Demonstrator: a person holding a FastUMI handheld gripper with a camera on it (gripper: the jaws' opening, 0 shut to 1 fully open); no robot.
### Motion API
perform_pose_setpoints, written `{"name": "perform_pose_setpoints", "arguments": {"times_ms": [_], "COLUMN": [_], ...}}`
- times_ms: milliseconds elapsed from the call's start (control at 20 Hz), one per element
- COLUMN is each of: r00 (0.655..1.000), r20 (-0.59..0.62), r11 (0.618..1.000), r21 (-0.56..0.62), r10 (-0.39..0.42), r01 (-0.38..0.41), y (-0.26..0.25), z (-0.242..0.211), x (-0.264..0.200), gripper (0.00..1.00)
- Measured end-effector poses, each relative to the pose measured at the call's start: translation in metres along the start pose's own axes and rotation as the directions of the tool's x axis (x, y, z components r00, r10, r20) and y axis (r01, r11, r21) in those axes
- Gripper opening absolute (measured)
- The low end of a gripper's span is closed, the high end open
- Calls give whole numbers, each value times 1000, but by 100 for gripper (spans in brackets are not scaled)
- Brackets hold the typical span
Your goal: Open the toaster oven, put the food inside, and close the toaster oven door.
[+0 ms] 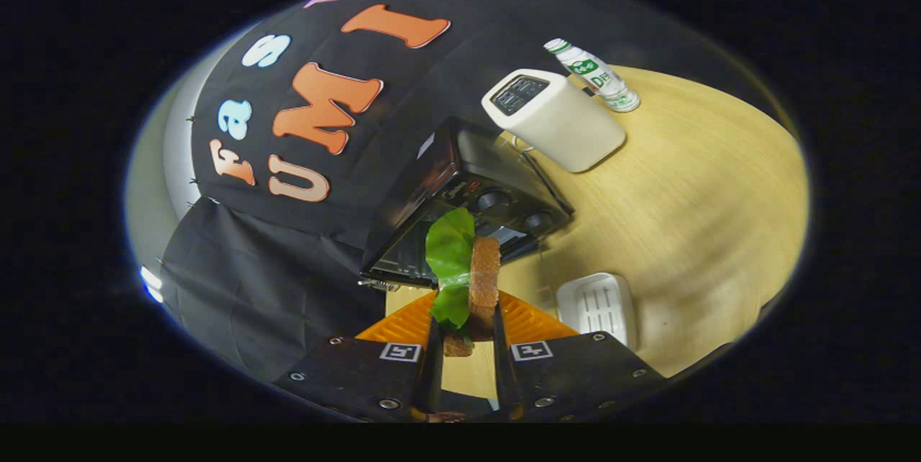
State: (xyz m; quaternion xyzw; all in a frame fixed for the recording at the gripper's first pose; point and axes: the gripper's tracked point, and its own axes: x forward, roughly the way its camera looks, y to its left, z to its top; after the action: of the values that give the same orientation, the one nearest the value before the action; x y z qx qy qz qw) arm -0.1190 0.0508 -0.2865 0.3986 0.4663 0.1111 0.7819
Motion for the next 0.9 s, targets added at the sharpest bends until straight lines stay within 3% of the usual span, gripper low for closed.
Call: {"name": "perform_pose_setpoints", "arguments": {"times_ms": [250, 900], "r00": [999, 959], "r20": [15, 281], "r11": [998, 977], "r21": [42, 192], "r10": [47, 33], "r01": [-47, -90], "y": [29, 44], "z": [-10, 7], "x": [48, 151], "gripper": [31, 31]}}
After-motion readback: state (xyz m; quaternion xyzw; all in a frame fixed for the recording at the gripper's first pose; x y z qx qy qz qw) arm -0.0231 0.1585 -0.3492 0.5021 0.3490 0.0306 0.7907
